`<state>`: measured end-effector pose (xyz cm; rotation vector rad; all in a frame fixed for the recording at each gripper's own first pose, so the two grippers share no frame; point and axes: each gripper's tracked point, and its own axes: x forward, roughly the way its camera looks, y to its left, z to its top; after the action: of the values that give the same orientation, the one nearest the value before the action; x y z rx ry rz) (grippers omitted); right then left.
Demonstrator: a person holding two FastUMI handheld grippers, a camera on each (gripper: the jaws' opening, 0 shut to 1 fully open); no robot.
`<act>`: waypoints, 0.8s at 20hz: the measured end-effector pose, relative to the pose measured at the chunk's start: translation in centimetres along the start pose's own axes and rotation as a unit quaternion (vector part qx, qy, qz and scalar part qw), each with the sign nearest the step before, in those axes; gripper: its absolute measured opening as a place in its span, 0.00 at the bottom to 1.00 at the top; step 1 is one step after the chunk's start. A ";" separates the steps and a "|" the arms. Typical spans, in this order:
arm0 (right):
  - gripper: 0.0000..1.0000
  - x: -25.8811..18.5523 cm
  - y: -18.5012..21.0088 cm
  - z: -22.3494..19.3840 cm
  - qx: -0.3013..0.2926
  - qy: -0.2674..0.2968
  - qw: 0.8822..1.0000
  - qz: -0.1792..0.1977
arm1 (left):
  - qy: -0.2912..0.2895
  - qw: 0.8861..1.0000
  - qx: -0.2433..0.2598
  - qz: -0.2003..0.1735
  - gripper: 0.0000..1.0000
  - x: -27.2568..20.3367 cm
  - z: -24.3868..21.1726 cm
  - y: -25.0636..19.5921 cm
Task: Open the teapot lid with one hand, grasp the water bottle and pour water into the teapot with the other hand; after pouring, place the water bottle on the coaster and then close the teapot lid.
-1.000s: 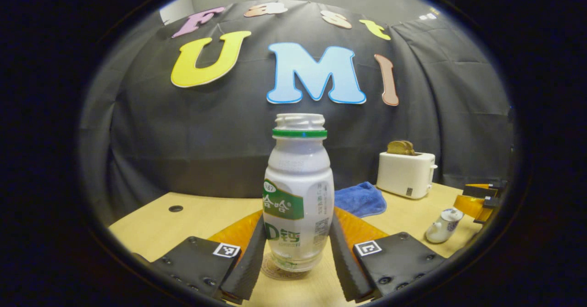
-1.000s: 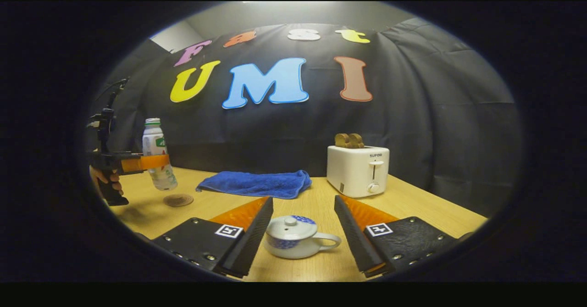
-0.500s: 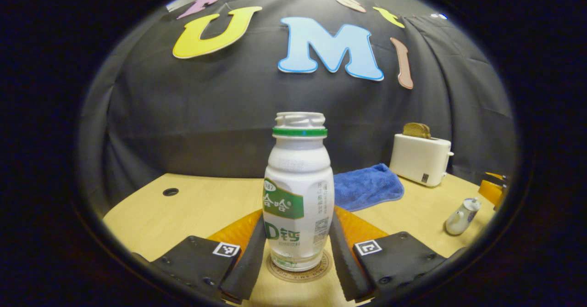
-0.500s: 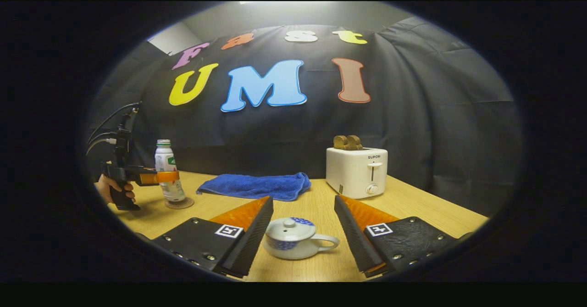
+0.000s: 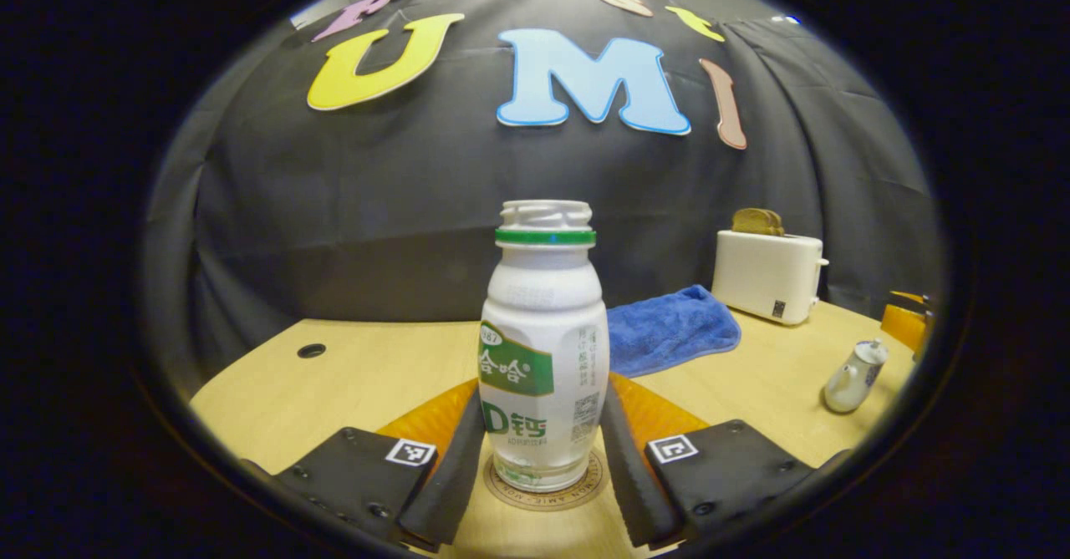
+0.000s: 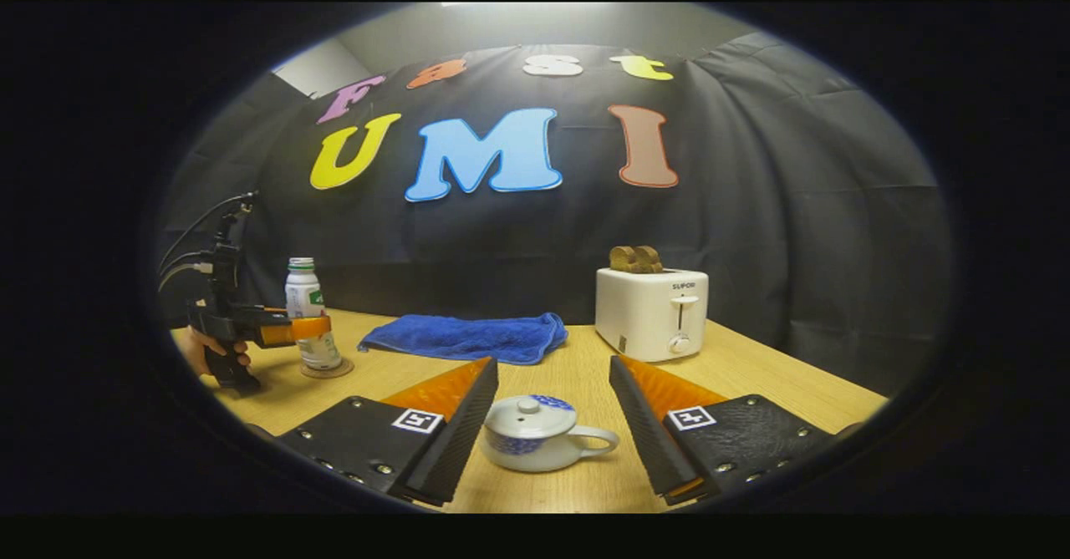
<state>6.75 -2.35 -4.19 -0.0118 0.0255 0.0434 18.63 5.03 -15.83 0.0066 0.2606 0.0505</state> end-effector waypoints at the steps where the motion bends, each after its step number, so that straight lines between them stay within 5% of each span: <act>1: 0.82 0.0 0.0 -0.1 0.000 0.001 1.000 0.000 | 0.011 1.000 0.013 0.003 0.83 0.0 -0.7 0.1; 3: 0.82 -0.1 0.1 0.0 -0.001 0.000 1.000 0.003 | 0.017 0.999 0.028 0.023 1.00 0.0 -1.1 0.7; 6: 0.83 -0.2 0.2 0.3 -0.003 -0.004 1.000 0.004 | 0.005 1.000 0.009 0.009 0.98 -0.6 -0.7 -0.3; 7: 0.83 -0.2 0.2 0.3 -0.002 -0.004 1.000 0.004 | 0.002 1.000 0.007 0.009 0.89 -0.7 -0.4 -0.3; 8: 0.83 -0.2 0.1 0.2 -0.002 -0.005 1.000 0.004 | -0.001 1.000 0.005 0.012 1.00 -0.7 -0.3 -0.2; 16: 0.82 -0.4 0.6 0.6 0.000 -0.009 1.000 0.013 | -0.009 1.000 -0.014 0.010 0.99 -2.9 0.0 -0.1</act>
<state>6.34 -1.73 -3.58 -0.0118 0.0077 0.0697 15.87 4.83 -15.09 -0.0173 0.2416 0.0729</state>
